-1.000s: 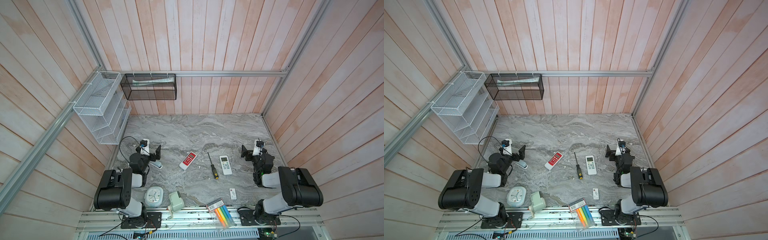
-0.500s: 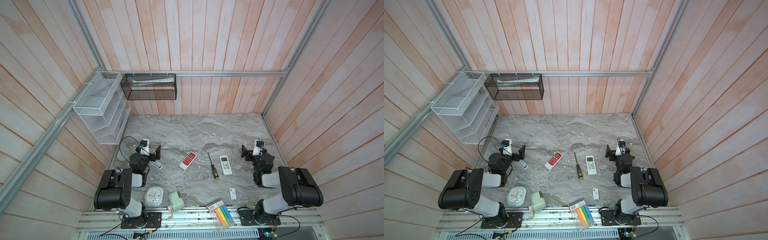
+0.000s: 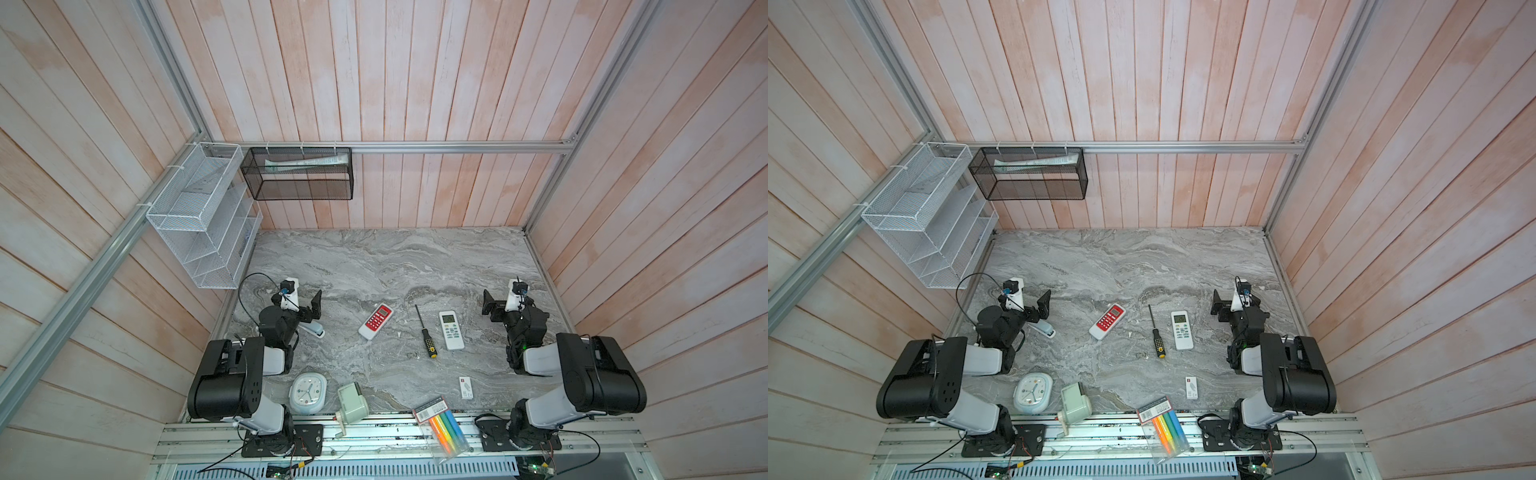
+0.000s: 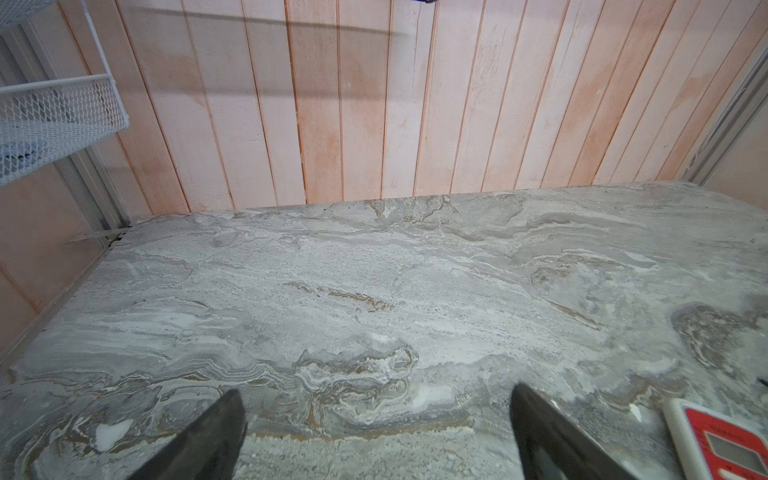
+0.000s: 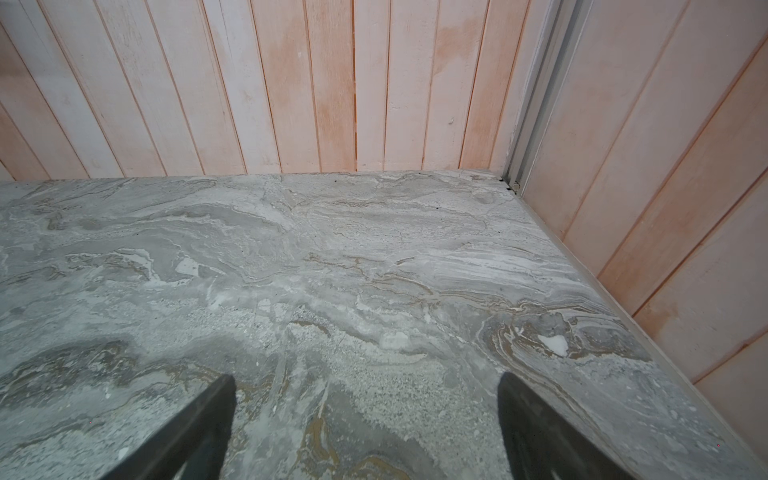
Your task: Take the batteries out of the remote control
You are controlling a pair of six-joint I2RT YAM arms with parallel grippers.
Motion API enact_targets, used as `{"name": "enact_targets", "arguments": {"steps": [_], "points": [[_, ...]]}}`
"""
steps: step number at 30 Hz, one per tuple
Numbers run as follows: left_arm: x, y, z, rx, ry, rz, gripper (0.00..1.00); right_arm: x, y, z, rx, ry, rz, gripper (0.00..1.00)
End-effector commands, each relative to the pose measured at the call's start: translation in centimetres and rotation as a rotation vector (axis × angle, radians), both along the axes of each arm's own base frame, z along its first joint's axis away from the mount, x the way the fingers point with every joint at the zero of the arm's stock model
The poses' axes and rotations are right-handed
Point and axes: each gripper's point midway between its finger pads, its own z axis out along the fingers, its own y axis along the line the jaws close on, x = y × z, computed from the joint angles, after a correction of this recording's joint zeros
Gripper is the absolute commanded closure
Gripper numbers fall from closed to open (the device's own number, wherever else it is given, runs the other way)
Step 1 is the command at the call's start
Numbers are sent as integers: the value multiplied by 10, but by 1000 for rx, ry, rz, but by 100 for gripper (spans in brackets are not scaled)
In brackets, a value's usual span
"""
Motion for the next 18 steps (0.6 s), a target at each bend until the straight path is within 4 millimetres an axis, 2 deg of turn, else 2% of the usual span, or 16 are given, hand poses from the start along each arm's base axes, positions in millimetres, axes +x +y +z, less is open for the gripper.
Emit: {"name": "enact_targets", "arguments": {"steps": [1, 6, 10, 14, 18], "points": [[5, 4, 13, 0, 7, 28, 0, 2, 1, 12, -3, -30, 10, 2], [24, 17, 25, -41, 175, 114, 0, 4, 5, 24, -8, -15, 33, 2], [28, 19, 42, -105, 206, 189, 0, 5, -2, 37, 33, 17, -29, 2], [24, -4, 49, -125, 293, 153, 0, 12, -9, 48, 107, 125, -115, 2], [13, -39, 40, -147, 397, 69, 0, 10, 5, 56, 93, 181, -146, 2]]}}
